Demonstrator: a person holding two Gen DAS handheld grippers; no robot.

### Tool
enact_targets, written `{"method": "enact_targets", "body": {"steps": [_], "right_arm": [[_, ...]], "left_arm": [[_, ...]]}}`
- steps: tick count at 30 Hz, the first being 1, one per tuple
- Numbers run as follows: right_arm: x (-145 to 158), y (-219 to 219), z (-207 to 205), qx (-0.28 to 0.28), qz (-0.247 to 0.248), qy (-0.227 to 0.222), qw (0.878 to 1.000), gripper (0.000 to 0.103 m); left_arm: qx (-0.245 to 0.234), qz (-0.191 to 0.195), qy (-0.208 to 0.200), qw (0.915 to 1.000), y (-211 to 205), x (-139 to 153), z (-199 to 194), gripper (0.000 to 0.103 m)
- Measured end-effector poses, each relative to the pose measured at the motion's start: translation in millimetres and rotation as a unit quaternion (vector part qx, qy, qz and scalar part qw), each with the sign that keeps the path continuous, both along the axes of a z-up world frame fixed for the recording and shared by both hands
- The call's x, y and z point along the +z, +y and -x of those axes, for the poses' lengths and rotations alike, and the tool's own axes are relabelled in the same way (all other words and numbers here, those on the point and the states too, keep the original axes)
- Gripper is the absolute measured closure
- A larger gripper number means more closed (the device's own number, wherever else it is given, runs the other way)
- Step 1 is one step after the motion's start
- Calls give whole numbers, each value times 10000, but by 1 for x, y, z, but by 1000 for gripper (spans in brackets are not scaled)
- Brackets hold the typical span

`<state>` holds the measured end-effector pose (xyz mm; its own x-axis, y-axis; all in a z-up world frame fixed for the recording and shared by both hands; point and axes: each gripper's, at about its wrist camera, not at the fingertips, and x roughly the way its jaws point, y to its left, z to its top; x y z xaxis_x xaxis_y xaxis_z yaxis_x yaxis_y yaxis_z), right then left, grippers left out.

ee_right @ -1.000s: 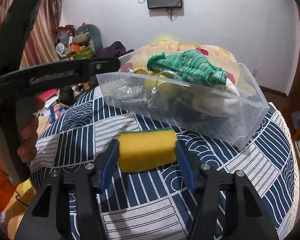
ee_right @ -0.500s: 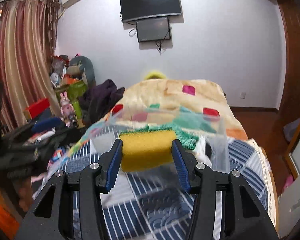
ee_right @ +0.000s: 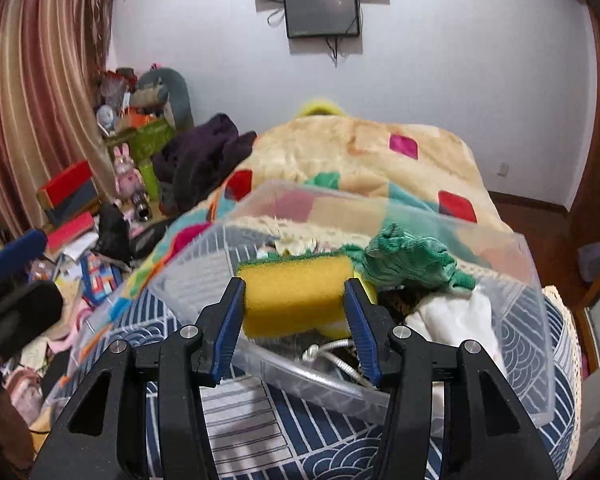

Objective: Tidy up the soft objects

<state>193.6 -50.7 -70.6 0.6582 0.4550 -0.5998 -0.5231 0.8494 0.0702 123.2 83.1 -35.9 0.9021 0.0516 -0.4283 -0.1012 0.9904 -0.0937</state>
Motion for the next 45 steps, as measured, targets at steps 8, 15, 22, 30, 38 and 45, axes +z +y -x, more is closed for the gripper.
{"method": "enact_targets", "body": {"steps": [8,15,22,30,38,45], "right_arm": [[24,-22,24,-10,-205,-325,9993,39],[58,-55,61,-129,-566,-765,9954,39],[95,-86,98,-320,-936,-1281,9868,37],[113,-100,123,-496,-1126,-1690,9779,19],[116,-101,134,-576,-1182,-1898,9730,3],[114,-102,137,-618,-1160,-1951,9719,2]], "left_arm": [[-80,5,-196,9998,-7,14,9,15],[-228,24,-509,9984,-20,37,23,15],[-441,-39,-941,9946,-39,68,49,15],[-562,-197,-1288,9899,-56,89,77,4],[-614,-275,-1379,9882,-67,93,89,0],[-594,-260,-1337,9889,-67,90,87,0]]}}
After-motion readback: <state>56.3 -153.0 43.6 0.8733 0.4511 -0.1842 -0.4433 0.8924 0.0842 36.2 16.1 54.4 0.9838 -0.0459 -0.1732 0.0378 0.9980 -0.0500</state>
